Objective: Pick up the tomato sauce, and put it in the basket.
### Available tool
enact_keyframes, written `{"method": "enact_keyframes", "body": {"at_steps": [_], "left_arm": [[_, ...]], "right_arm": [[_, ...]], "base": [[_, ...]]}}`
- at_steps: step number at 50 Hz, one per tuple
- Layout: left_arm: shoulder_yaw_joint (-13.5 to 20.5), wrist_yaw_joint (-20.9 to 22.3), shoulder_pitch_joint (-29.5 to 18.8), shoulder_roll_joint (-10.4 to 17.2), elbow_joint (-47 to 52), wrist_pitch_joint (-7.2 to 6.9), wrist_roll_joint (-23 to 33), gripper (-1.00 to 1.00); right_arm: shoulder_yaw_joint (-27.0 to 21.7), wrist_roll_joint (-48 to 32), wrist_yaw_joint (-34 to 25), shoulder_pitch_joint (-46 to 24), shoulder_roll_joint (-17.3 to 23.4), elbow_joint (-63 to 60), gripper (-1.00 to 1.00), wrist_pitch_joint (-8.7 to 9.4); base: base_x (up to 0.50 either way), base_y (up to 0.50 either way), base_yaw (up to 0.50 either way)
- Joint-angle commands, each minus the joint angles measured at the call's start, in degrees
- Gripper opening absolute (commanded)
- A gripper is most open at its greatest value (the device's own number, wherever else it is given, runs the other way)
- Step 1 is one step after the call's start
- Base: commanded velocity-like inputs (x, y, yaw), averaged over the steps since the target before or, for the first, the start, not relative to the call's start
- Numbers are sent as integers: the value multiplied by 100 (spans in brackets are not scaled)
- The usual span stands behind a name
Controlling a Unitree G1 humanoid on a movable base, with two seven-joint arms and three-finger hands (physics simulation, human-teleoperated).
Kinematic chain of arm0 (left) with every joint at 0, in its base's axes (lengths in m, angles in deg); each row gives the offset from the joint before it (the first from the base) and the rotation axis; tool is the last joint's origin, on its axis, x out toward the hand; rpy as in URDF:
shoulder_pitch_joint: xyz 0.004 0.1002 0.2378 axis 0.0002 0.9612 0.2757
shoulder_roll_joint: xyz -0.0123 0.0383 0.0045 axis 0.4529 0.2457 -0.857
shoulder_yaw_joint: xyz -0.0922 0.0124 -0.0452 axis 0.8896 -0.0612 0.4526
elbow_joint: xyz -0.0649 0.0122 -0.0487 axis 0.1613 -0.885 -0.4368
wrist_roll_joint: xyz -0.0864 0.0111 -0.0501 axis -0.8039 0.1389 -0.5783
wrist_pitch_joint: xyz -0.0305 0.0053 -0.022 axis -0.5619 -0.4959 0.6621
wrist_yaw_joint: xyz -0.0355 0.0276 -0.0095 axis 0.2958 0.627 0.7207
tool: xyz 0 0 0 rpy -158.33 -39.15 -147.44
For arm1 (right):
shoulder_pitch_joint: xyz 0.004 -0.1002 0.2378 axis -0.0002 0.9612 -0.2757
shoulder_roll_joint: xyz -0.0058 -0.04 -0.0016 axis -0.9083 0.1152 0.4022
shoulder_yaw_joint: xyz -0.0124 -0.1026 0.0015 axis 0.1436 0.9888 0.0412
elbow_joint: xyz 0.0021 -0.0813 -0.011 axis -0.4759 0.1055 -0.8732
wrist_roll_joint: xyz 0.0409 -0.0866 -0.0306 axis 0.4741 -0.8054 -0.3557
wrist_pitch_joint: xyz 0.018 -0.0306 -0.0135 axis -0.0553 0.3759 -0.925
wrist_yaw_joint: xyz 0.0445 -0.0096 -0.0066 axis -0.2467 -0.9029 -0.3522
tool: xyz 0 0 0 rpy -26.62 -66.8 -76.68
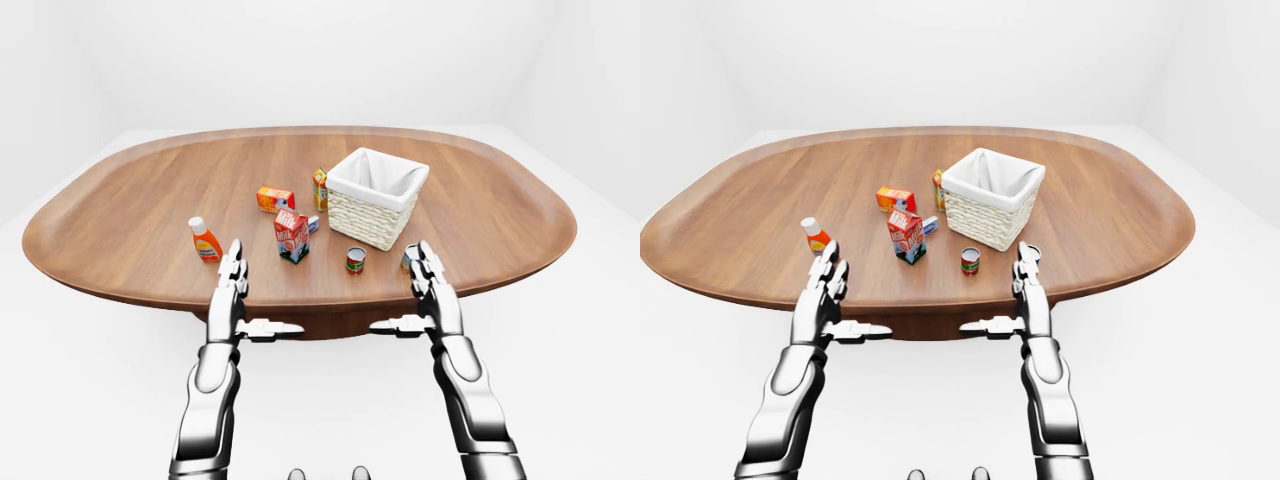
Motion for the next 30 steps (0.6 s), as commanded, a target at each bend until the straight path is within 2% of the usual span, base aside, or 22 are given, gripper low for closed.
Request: {"method": "enact_keyframes", "body": {"at_steps": [1,30], "left_arm": [[-4,45,43,0,262,0,30,100],[6,112,47,0,508,0,60,100]], "right_arm": [[-18,41,-13,30,5,-236,100,100],[-96,149,-49,23,25,-629,100,100]], "base": [[0,0,0],[0,0,0]]}}
